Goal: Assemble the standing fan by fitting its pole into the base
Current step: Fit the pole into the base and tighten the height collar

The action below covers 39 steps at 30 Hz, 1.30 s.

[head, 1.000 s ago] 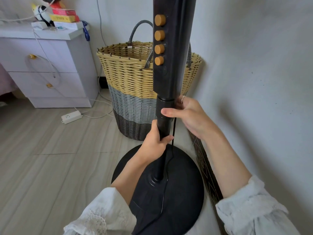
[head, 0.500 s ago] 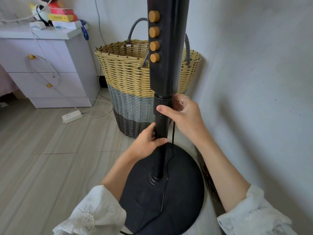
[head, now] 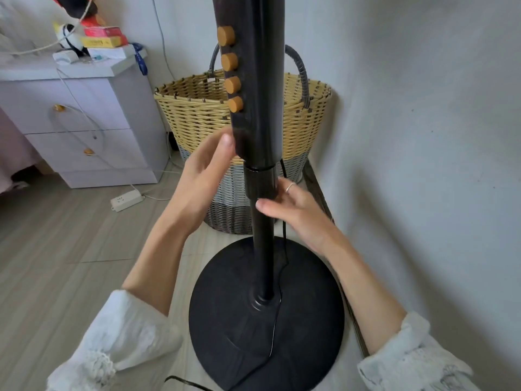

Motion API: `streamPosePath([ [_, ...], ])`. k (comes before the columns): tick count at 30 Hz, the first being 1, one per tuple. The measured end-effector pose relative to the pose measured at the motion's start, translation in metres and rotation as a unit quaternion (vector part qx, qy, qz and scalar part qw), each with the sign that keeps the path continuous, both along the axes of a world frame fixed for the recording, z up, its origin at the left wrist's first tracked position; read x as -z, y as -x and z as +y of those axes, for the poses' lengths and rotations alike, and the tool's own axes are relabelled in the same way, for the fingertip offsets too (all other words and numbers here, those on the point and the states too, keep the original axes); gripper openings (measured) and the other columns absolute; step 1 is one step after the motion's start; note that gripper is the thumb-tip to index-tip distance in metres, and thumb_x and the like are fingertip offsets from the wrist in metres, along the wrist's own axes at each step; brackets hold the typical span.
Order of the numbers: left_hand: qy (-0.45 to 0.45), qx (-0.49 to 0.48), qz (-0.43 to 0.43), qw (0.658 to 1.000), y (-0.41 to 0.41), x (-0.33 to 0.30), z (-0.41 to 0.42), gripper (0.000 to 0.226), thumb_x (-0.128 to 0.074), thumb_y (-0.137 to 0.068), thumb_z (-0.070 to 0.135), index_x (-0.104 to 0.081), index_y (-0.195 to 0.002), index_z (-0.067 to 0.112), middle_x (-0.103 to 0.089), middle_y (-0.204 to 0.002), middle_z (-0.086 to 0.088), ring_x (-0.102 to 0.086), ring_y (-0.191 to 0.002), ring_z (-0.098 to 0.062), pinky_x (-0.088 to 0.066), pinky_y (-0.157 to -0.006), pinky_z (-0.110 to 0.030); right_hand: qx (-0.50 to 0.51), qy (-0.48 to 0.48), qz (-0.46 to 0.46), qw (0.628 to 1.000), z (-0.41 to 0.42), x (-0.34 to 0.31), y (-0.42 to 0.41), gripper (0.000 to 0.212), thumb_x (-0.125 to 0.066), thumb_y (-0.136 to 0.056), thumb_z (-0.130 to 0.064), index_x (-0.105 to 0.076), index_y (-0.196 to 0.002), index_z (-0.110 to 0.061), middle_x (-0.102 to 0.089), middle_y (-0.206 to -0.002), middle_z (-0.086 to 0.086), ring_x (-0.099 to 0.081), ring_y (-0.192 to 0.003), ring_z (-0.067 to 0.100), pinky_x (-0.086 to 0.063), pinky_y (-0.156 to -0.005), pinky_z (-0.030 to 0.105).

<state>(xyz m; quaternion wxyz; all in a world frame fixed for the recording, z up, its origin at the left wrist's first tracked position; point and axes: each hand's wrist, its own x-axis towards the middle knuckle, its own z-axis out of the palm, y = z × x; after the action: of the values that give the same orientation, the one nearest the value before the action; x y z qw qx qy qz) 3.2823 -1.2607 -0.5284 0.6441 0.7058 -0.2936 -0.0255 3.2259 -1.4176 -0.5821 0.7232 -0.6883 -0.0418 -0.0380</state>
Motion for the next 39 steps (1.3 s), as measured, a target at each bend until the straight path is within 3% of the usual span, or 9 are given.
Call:
streamPosePath([
  [2,0.006,-0.021,-0.037,0.999,0.007,-0.014,-0.016,0.036,-0.056,-0.082,0.048,-0.053,-0.108,0.022,-0.061,-0.101,0.015,-0.056,-0.093,0.014,-0.044,-0.078,-0.006,0.035,0.063,0.029,0.997,0.012,0.012,-0.001,0.027,-0.074,-0.076,-0.024,-0.062,-0.100,-0.024,-0.068,-0.096,-0.009,-0.065,-0.095,0.010,-0.051,-0.081,0.020],
  [4,0.012,-0.054,-0.060,0.997,0.012,-0.019,-0.033,0.033,-0.069,-0.076,0.042,-0.048,-0.098,0.030,-0.058,-0.090,0.016,-0.057,-0.080,0.014,-0.046,-0.069,-0.005,0.127,0.092,0.032,0.987,0.026,0.027,-0.005,0.028,-0.076,-0.074,-0.031,-0.062,-0.096,-0.021,-0.065,-0.083,-0.013,-0.062,-0.080,0.001,-0.047,-0.071,0.017],
  [7,0.036,-0.091,-0.051,0.994,0.012,-0.018,-0.047,0.055,-0.076,-0.072,0.035,-0.042,-0.114,0.028,-0.059,-0.105,0.015,-0.062,-0.095,0.002,-0.054,-0.080,-0.017,0.224,0.051,0.010,0.973,0.047,0.044,-0.014,0.026,-0.075,-0.074,-0.032,-0.056,-0.090,-0.025,-0.060,-0.078,-0.017,-0.058,-0.070,-0.009,-0.044,-0.060,0.006],
  [12,0.022,-0.124,-0.072,0.989,0.008,-0.017,-0.053,0.062,-0.078,-0.070,0.031,-0.040,-0.118,0.021,-0.057,-0.101,0.018,-0.061,-0.088,0.007,-0.050,-0.069,-0.008,0.303,0.058,-0.015,0.951,0.056,0.057,-0.031,0.029,-0.071,-0.073,-0.023,-0.047,-0.075,-0.037,-0.055,-0.072,-0.020,-0.056,-0.072,-0.012,-0.047,-0.062,0.011],
  [14,0.035,-0.138,-0.075,0.987,0.008,-0.016,-0.055,0.058,-0.077,-0.071,0.026,-0.042,-0.116,0.017,-0.058,-0.097,0.016,-0.061,-0.084,0.007,-0.049,-0.066,-0.007,0.312,0.073,-0.015,0.947,0.056,0.061,-0.033,0.031,-0.070,-0.071,-0.021,-0.045,-0.075,-0.038,-0.054,-0.071,-0.020,-0.057,-0.070,-0.008,-0.050,-0.064,0.017],
  [17,0.046,-0.141,-0.072,0.986,0.006,-0.016,-0.054,0.053,-0.077,-0.071,0.022,-0.042,-0.111,0.017,-0.057,-0.095,0.014,-0.059,-0.082,0.011,-0.047,-0.064,-0.004,0.296,0.080,-0.010,0.952,0.055,0.061,-0.033,0.031,-0.069,-0.069,-0.021,-0.045,-0.075,-0.039,-0.054,-0.070,-0.019,-0.056,-0.069,-0.011,-0.044,-0.057,0.008],
  [26,0.024,-0.106,-0.072,0.991,0.002,-0.027,-0.051,0.044,-0.078,-0.070,0.021,-0.043,-0.094,0.034,-0.058,-0.085,0.023,-0.060,-0.080,0.013,-0.045,-0.060,-0.002,0.285,0.062,0.026,0.956,0.055,0.061,-0.032,0.027,-0.068,-0.070,-0.021,-0.048,-0.076,-0.037,-0.057,-0.070,-0.013,-0.059,-0.063,0.004,-0.052,-0.061,0.023],
  [33,0.047,-0.065,-0.083,0.993,-0.003,-0.060,-0.047,0.041,-0.076,-0.072,0.020,-0.043,-0.094,0.029,-0.062,-0.072,0.032,-0.063,-0.067,0.006,-0.048,-0.055,-0.008,0.295,0.049,0.024,0.954,0.057,0.060,-0.031,0.028,-0.067,-0.067,-0.016,-0.047,-0.071,-0.035,-0.051,-0.058,-0.012,-0.051,-0.051,0.000,-0.041,-0.052,0.016],
  [39,0.002,-0.007,-0.075,0.997,-0.006,-0.065,-0.038,0.058,-0.075,-0.063,0.046,-0.037,-0.107,0.041,-0.052,-0.104,0.026,-0.052,-0.093,0.021,-0.041,-0.069,0.003,0.293,0.047,0.032,0.954,0.055,0.061,-0.035,0.027,-0.069,-0.067,-0.017,-0.048,-0.073,-0.034,-0.053,-0.063,-0.012,-0.053,-0.052,-0.002,-0.042,-0.052,0.011],
])
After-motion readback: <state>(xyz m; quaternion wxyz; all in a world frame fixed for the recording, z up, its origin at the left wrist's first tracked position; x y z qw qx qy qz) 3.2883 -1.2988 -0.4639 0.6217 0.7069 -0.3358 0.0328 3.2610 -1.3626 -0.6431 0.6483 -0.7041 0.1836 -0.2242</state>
